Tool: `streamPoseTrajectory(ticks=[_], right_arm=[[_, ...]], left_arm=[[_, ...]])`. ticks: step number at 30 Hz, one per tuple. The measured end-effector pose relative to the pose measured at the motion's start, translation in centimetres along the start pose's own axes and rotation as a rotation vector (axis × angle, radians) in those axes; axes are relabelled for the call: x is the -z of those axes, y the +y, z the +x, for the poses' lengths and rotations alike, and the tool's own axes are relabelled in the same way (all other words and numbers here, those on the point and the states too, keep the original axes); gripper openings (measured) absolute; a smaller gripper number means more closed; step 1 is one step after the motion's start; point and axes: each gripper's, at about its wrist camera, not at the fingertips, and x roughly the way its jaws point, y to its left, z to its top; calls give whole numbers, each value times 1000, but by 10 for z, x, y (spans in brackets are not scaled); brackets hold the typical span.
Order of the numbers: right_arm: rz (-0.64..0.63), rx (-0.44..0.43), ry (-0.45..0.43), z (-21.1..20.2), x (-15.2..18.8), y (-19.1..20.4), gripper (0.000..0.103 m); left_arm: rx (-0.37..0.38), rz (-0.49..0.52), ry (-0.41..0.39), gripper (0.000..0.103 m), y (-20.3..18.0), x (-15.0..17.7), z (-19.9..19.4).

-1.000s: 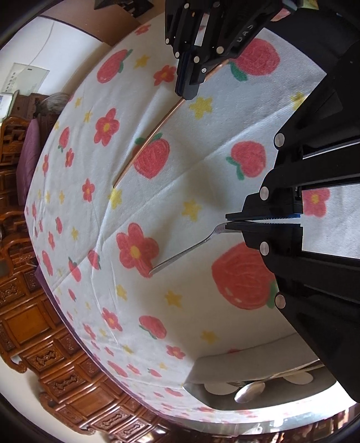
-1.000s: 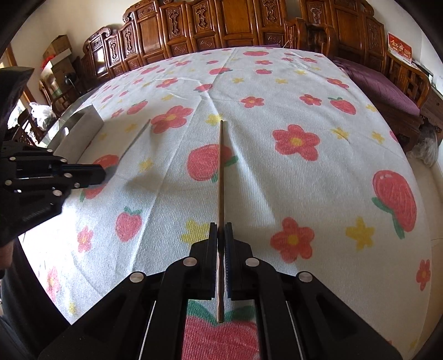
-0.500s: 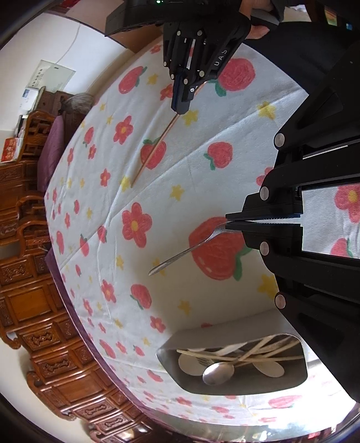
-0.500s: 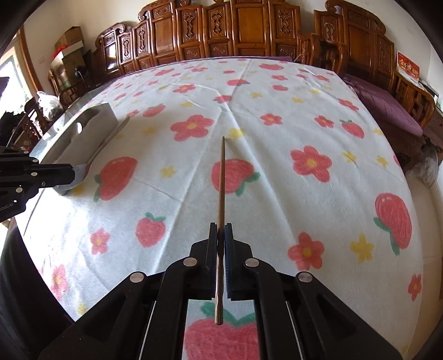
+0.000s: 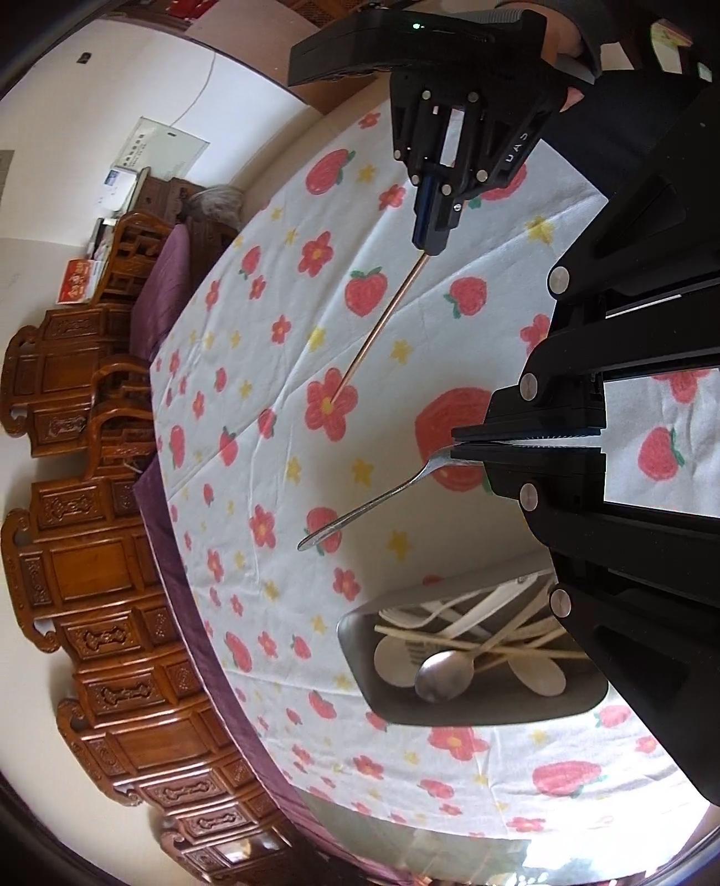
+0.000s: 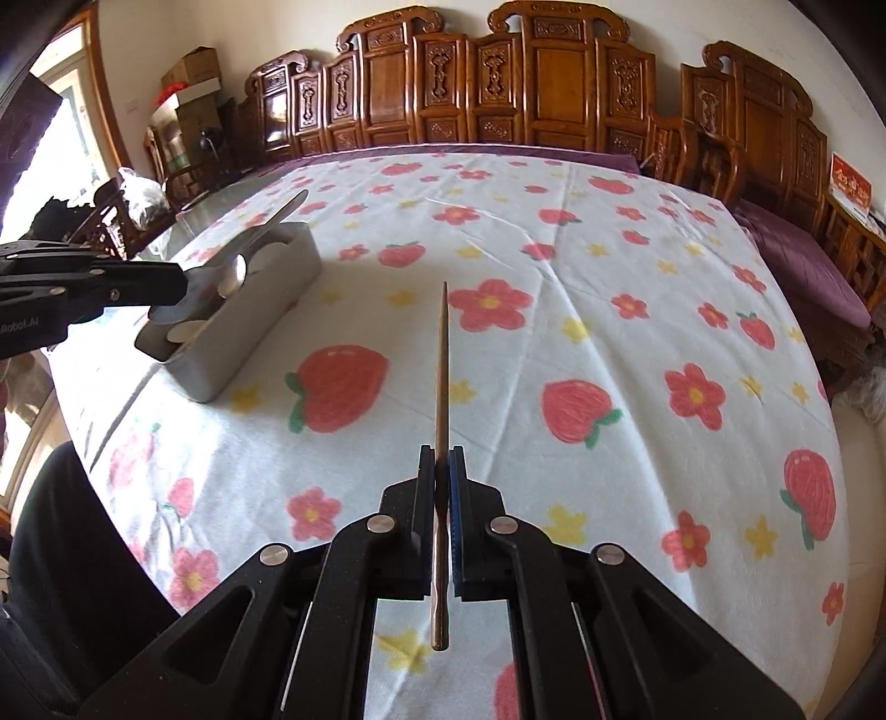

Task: Organize utensils
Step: 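Carry the spoon into the tray and open the left tool while the right tool holds the chopstick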

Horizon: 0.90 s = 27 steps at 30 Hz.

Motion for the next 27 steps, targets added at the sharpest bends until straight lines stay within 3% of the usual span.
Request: streamPoseTrajectory(ticks=[15, 27], right_arm=[[-27, -25, -18, -2, -38, 49, 6], [-65, -43, 3, 8, -52, 81, 6]], left_arm=[[-7, -93, -21, 1, 78, 12, -11], [15, -155, 74, 1, 131, 41, 33]])
